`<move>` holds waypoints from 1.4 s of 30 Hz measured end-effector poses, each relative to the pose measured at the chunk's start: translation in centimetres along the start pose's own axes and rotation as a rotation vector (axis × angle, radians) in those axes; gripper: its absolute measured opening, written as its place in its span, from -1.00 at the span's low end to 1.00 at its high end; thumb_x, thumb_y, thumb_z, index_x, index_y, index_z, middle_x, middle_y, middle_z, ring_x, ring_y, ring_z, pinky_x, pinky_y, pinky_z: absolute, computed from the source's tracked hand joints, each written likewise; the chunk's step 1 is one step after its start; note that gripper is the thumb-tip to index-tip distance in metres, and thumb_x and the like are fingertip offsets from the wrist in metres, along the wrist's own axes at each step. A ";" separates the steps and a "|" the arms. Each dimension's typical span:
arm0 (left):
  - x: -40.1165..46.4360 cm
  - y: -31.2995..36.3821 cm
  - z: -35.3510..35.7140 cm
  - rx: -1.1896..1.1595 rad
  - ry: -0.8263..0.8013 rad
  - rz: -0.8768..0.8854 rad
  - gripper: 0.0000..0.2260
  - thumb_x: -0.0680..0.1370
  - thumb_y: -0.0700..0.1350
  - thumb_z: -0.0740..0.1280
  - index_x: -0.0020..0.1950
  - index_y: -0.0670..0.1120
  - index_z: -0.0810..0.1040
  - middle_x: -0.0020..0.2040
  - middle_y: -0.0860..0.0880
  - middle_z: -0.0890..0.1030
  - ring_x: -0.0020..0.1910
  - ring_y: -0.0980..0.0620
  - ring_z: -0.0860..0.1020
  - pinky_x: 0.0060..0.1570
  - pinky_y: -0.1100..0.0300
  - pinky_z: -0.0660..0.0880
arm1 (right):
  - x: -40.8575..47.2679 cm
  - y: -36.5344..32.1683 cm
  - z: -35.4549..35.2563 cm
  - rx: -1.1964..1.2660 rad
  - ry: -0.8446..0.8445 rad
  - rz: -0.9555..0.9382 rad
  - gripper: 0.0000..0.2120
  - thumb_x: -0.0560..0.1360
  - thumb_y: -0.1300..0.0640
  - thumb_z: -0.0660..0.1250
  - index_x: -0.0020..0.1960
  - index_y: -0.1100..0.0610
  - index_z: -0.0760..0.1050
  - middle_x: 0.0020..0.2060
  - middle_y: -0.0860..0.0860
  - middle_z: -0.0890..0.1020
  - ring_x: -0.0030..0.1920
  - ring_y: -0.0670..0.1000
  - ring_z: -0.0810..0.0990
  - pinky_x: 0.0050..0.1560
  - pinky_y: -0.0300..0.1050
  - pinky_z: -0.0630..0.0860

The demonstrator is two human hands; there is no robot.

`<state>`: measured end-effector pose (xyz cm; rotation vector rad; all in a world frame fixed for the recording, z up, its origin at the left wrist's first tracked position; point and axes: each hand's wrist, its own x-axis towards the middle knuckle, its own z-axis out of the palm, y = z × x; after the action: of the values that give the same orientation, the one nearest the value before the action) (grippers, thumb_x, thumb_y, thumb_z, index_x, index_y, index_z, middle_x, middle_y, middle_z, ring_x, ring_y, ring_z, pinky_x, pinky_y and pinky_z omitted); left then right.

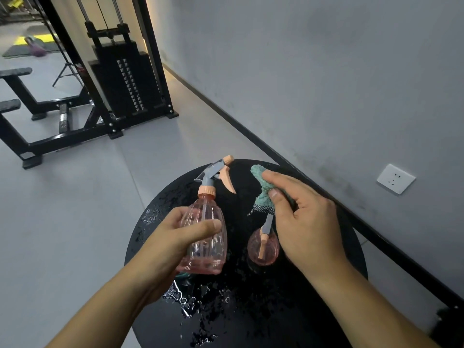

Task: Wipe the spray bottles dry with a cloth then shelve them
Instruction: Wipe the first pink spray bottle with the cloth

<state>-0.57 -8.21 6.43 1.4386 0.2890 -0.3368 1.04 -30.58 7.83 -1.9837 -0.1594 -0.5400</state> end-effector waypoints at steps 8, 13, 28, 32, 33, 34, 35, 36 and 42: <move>0.0 -0.2 0.3 0.150 0.006 0.013 -0.80 0.52 -0.06 0.51 0.13 0.09 0.75 0.06 -0.18 0.76 -0.02 -0.20 0.76 -0.14 -0.07 0.67 | -0.5 -0.2 0.5 -0.029 -0.061 -0.080 -0.66 0.58 0.32 0.34 0.29 0.06 0.61 0.21 -0.16 0.63 0.25 -0.28 0.54 0.22 -0.31 0.52; -0.1 -0.4 1.0 0.262 0.025 0.048 -0.70 0.42 0.02 0.47 0.14 0.22 0.74 0.05 -0.02 0.78 0.01 -0.07 0.76 -0.01 -0.15 0.71 | -0.9 -0.1 0.7 -0.067 -0.211 -0.053 -0.67 0.60 0.27 0.33 0.28 -0.02 0.62 0.23 -0.27 0.59 0.15 -0.39 0.53 0.21 -0.35 0.51; 0.2 -0.7 0.9 0.257 0.067 0.015 -0.70 0.41 0.06 0.45 0.13 0.19 0.75 -0.02 -0.02 0.78 -0.07 -0.05 0.76 0.03 -0.24 0.71 | -1.1 0.1 1.5 -0.090 -0.291 0.017 -0.68 0.59 0.27 0.33 0.25 -0.01 0.64 0.20 -0.19 0.64 0.24 -0.31 0.52 0.23 -0.49 0.39; 0.1 -0.5 1.4 0.256 0.044 0.000 -0.66 0.38 0.04 0.42 0.14 0.17 0.75 0.01 -0.10 0.77 -0.01 -0.17 0.76 -0.02 -0.36 0.69 | -0.8 0.3 1.2 -0.112 -0.242 0.042 -0.68 0.59 0.26 0.33 0.26 -0.03 0.64 0.20 -0.21 0.63 0.22 -0.31 0.53 0.21 -0.50 0.40; 0.0 -0.5 1.4 0.262 0.041 0.004 -0.65 0.37 0.05 0.41 0.14 0.17 0.75 0.01 -0.10 0.77 -0.01 -0.19 0.76 0.01 -0.36 0.68 | -0.8 0.3 1.3 -0.109 -0.232 0.050 -0.68 0.59 0.26 0.33 0.26 -0.04 0.64 0.20 -0.21 0.63 0.21 -0.31 0.53 0.21 -0.49 0.41; 0.1 -0.5 1.4 0.271 0.048 0.011 -0.66 0.37 0.05 0.41 0.13 0.19 0.75 0.00 -0.08 0.77 -0.02 -0.18 0.76 0.05 -0.35 0.68 | -0.9 0.2 1.4 -0.101 -0.237 0.057 -0.68 0.60 0.26 0.33 0.26 -0.04 0.64 0.20 -0.22 0.63 0.21 -0.32 0.53 0.21 -0.48 0.43; 0.1 -0.5 1.3 0.277 0.057 0.021 -0.66 0.37 0.06 0.41 0.12 0.20 0.75 0.00 -0.04 0.78 -0.02 -0.14 0.77 0.09 -0.32 0.68 | -1.1 0.0 1.4 -0.088 -0.253 0.063 -0.68 0.60 0.26 0.33 0.25 -0.04 0.64 0.20 -0.22 0.63 0.21 -0.33 0.53 0.21 -0.47 0.44; 0.1 -0.5 1.2 0.276 0.065 0.027 -0.67 0.37 0.07 0.41 0.12 0.20 0.74 0.00 -0.01 0.78 -0.01 -0.11 0.77 0.11 -0.31 0.67 | -1.2 -0.1 1.4 -0.074 -0.271 0.068 -0.68 0.60 0.26 0.33 0.25 -0.04 0.64 0.19 -0.23 0.63 0.20 -0.35 0.53 0.20 -0.47 0.44; 0.0 -0.4 1.4 0.290 0.035 0.017 -0.67 0.37 0.07 0.41 0.11 0.23 0.74 0.03 -0.01 0.78 0.02 -0.10 0.76 0.15 -0.28 0.66 | -0.9 -0.3 1.0 -0.077 -0.248 0.097 -0.69 0.60 0.24 0.34 0.23 -0.08 0.64 0.19 -0.27 0.62 -0.10 -0.35 0.59 0.05 -0.48 0.51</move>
<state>-0.73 -9.62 6.19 1.7320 0.2635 -0.3504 0.40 -29.41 7.30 -2.1179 -0.1967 -0.2396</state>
